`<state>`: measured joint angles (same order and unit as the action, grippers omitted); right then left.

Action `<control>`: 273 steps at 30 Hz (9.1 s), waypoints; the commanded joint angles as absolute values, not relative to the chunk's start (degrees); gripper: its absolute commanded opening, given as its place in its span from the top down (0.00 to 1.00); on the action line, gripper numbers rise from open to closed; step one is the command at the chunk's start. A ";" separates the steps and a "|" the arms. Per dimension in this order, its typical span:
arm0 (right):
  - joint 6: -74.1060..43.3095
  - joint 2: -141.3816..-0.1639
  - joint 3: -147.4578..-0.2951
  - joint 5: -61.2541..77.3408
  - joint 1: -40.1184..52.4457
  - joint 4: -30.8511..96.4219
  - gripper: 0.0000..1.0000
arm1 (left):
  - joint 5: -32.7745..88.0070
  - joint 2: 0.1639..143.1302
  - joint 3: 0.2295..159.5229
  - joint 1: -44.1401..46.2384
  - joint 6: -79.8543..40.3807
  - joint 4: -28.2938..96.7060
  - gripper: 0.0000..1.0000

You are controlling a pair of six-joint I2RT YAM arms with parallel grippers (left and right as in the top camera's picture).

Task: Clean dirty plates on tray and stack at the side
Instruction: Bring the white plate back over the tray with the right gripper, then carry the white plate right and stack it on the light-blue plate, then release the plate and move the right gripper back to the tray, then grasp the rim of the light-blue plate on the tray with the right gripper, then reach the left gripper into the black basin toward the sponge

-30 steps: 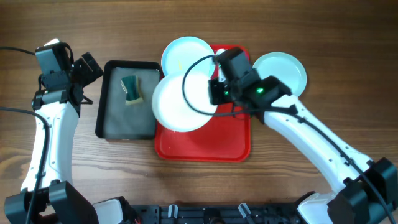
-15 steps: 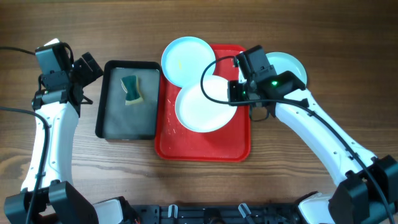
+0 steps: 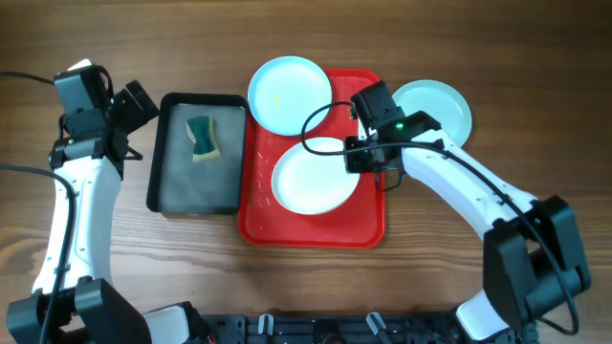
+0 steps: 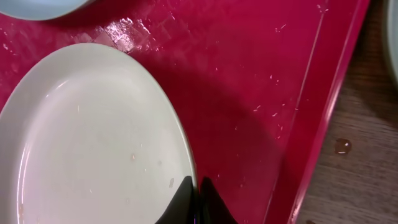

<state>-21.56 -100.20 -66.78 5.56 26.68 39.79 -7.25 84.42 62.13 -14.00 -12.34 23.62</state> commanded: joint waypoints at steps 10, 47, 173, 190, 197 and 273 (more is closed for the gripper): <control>-18.48 -98.15 -67.59 6.52 26.52 39.72 0.96 | -7.57 84.38 62.24 -14.04 -12.86 23.64 0.00; -22.26 -94.30 -67.77 -11.99 -3.09 28.01 0.96 | -7.57 84.38 62.24 -14.04 -12.86 23.64 0.00; -21.17 -108.40 -72.01 4.95 22.35 24.40 0.96 | -7.57 84.38 62.24 -14.04 -12.86 23.64 0.00; -10.15 -108.14 -74.13 7.27 22.13 28.38 0.73 | -7.57 84.38 62.24 -14.04 -12.86 23.64 0.00; -8.97 -112.38 -73.43 5.21 22.13 23.97 0.71 | -7.57 84.38 62.24 -14.04 -12.86 23.64 0.00; -10.66 -106.69 -75.22 10.44 21.78 37.93 0.01 | -7.55 84.38 62.24 -14.04 -12.86 21.63 0.00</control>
